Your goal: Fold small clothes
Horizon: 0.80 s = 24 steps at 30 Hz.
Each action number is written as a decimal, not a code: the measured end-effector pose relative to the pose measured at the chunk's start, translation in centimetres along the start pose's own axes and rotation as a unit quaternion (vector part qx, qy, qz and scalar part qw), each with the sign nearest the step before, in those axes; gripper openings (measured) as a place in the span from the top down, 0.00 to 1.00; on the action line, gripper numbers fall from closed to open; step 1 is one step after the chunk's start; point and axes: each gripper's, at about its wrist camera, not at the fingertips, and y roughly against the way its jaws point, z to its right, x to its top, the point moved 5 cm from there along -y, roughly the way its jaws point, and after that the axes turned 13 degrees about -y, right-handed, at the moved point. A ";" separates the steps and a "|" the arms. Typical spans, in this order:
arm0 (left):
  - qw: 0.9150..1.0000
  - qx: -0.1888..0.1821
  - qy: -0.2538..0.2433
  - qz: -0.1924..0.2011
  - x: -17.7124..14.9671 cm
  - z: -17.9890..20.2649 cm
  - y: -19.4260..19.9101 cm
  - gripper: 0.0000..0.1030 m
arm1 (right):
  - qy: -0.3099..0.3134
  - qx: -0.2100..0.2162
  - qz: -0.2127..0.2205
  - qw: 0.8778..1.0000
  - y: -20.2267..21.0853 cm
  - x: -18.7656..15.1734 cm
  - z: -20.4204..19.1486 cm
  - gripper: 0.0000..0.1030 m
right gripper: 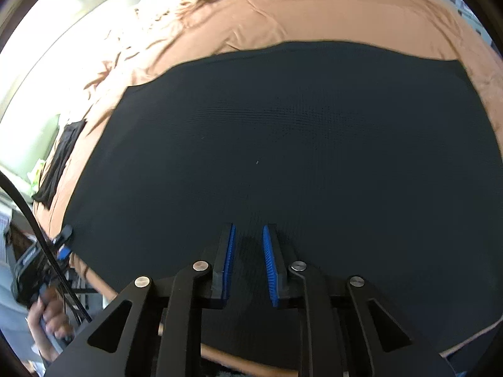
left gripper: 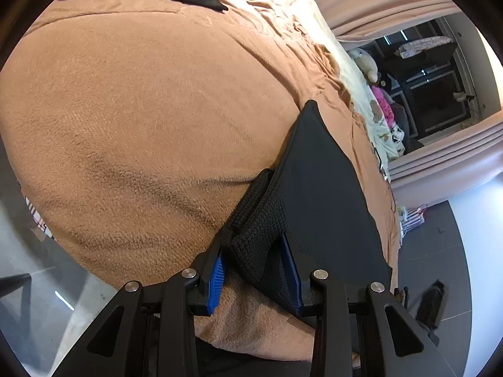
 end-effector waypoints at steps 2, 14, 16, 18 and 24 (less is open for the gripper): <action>1.000 0.007 -0.005 -0.004 0.0 0.1 0.0 0.67 | -0.003 -0.001 -0.001 1.000 -0.8 1.2 -0.1 0.92; 0.999 0.012 0.036 -0.019 0.4 -0.6 -0.3 0.72 | -0.010 -0.019 0.006 1.000 -4.6 10.0 -1.4 0.94; 0.999 0.013 0.041 -0.018 0.4 -0.7 -0.3 0.72 | -0.006 -0.022 0.010 1.000 -5.3 11.7 -1.9 0.94; 0.999 0.014 0.044 -0.016 0.3 -0.7 -0.3 0.72 | -0.005 -0.028 0.011 1.000 -5.9 12.9 -2.2 0.94; 0.999 0.014 0.051 -0.014 0.1 -0.9 -0.1 0.72 | -0.005 -0.041 0.011 0.999 -8.4 15.5 -3.1 0.94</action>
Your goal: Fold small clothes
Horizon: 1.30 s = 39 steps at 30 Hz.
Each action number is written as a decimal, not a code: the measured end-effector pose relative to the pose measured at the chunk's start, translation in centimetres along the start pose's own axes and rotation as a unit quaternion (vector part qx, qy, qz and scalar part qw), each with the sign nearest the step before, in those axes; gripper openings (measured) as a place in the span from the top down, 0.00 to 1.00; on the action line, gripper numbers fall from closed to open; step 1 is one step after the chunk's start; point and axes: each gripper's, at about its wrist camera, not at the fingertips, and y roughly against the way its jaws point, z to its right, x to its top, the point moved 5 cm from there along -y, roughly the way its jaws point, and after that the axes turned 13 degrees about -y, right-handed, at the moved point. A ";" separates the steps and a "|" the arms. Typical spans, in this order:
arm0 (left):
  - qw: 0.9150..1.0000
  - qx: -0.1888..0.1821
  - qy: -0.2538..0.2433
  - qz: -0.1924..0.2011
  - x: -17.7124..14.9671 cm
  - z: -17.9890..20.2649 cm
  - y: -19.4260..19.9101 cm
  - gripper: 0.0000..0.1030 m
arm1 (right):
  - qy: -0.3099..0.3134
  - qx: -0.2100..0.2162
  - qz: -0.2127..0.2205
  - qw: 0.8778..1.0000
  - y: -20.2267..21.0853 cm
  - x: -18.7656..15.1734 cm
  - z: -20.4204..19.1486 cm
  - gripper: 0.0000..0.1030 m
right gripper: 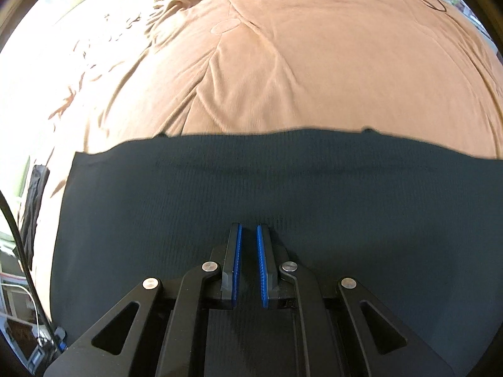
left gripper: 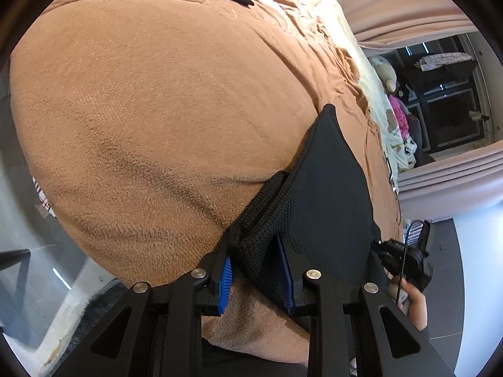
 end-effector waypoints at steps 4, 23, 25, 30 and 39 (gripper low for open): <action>1.000 -0.001 0.008 -0.003 0.1 -0.2 0.1 0.72 | -0.002 0.000 0.006 1.000 -1.1 1.8 0.1 0.94; 0.989 -0.141 0.047 0.023 1.4 2.0 2.6 0.94 | -0.017 0.076 -0.045 0.996 4.3 -5.5 3.5 0.94; 0.986 -0.162 0.043 0.026 1.8 3.1 3.0 0.94 | -0.016 0.085 -0.063 0.994 4.7 -7.0 4.4 0.94; 0.981 -0.188 0.030 0.031 2.5 5.5 3.6 0.94 | -0.017 0.102 -0.090 0.991 5.6 -10.0 6.7 0.94; 0.977 -0.212 -0.004 0.031 3.3 9.9 4.1 0.94 | -0.020 0.147 -0.099 0.984 6.7 -14.8 8.2 0.94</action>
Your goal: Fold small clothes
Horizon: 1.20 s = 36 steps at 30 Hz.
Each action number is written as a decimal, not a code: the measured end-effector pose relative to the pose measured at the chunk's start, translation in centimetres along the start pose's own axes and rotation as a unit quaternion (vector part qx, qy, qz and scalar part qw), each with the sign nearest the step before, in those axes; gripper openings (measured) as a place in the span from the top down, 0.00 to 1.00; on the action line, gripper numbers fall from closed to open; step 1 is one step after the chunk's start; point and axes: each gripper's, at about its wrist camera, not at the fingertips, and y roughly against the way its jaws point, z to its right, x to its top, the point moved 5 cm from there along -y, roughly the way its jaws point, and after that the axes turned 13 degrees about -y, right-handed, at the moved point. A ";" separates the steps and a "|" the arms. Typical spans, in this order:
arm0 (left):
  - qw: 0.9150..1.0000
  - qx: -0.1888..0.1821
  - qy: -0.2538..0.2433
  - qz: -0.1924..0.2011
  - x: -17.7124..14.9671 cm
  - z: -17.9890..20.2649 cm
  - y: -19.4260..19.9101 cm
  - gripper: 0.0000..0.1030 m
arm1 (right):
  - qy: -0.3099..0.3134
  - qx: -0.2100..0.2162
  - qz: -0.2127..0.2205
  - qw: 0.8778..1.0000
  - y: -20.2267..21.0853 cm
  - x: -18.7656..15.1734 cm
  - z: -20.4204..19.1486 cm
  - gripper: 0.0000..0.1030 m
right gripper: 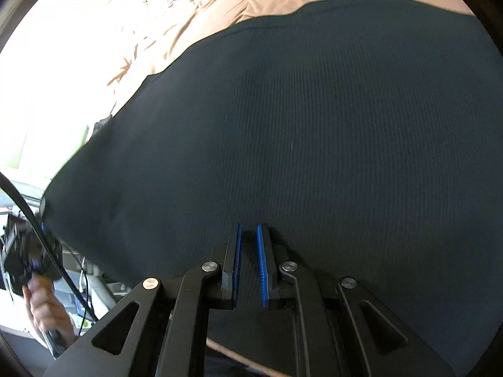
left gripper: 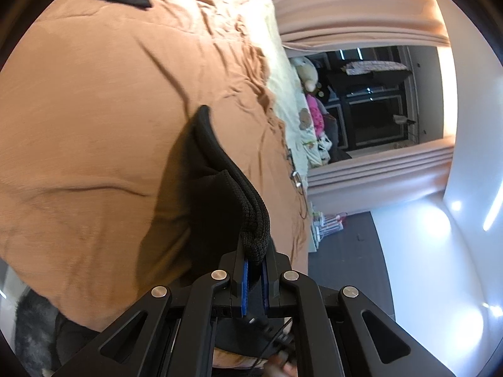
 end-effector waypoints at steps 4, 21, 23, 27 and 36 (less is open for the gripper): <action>1.000 -0.013 -0.017 -0.003 0.5 2.4 -0.9 0.94 | 0.008 0.011 0.001 1.000 0.4 -2.5 0.7 0.94; 0.994 -0.040 -0.090 -0.040 -0.1 11.6 -5.6 0.94 | 0.017 0.031 0.057 0.998 4.2 -2.7 1.1 0.93; 0.993 -0.043 -0.098 -0.050 -0.7 12.5 -6.5 0.94 | 0.019 0.035 0.075 0.996 5.5 -2.3 1.3 0.93; 0.990 -0.045 -0.114 -0.064 -1.8 14.5 -8.1 0.94 | 0.018 0.037 0.104 0.994 8.0 -1.4 2.2 0.82; 0.983 -0.049 -0.145 -0.103 -5.0 18.6 -12.1 0.94 | -0.001 0.051 0.155 0.987 12.4 -0.8 5.6 0.51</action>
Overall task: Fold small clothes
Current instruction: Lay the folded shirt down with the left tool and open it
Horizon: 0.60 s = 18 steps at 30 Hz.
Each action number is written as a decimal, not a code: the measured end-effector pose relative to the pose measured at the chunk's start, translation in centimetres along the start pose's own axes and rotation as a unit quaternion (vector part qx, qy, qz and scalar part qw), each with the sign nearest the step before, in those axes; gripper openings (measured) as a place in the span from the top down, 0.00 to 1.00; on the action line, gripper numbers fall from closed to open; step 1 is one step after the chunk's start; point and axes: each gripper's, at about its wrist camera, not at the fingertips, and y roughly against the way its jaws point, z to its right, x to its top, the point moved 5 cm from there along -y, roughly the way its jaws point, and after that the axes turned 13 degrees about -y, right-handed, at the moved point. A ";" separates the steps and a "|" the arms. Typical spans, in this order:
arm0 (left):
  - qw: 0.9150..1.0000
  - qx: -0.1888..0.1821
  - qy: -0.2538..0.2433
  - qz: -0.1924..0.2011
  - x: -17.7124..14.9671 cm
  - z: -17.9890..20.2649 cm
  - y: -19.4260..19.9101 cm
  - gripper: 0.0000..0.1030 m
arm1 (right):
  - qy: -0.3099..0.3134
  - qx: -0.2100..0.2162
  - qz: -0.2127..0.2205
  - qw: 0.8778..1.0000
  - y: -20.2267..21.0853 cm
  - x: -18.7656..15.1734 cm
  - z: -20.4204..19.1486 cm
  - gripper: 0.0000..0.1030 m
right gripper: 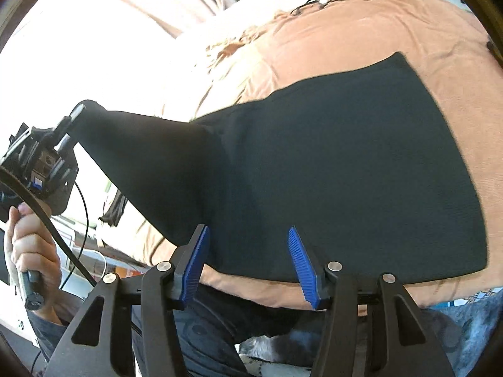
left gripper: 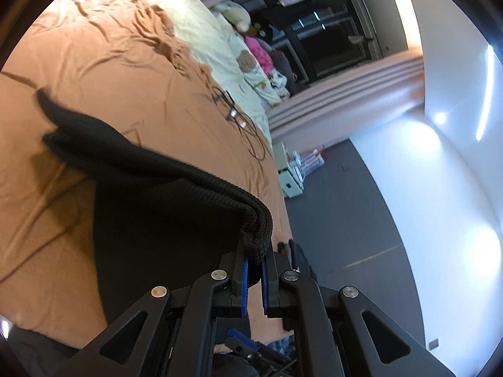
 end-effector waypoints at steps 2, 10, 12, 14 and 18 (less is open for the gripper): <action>1.000 -0.006 -0.006 -0.013 -0.6 1.0 -1.4 0.94 | -0.005 -0.002 0.006 1.000 0.9 0.5 0.9 0.51; 0.998 -0.015 -0.026 -0.063 -3.4 4.1 -7.0 0.94 | -0.040 -0.003 0.046 0.998 5.7 0.5 4.8 0.51; 0.996 -0.014 -0.031 -0.077 -4.3 4.7 -8.5 0.94 | -0.047 0.000 0.055 0.997 6.6 0.1 5.6 0.51; 0.995 -0.014 -0.039 -0.089 -5.3 5.4 -10.0 0.94 | -0.054 -0.001 0.065 0.996 7.1 -0.8 5.9 0.51; 0.992 -0.016 -0.046 -0.118 -7.7 6.4 -13.1 0.94 | -0.070 -0.006 0.074 0.995 8.9 -2.5 7.3 0.51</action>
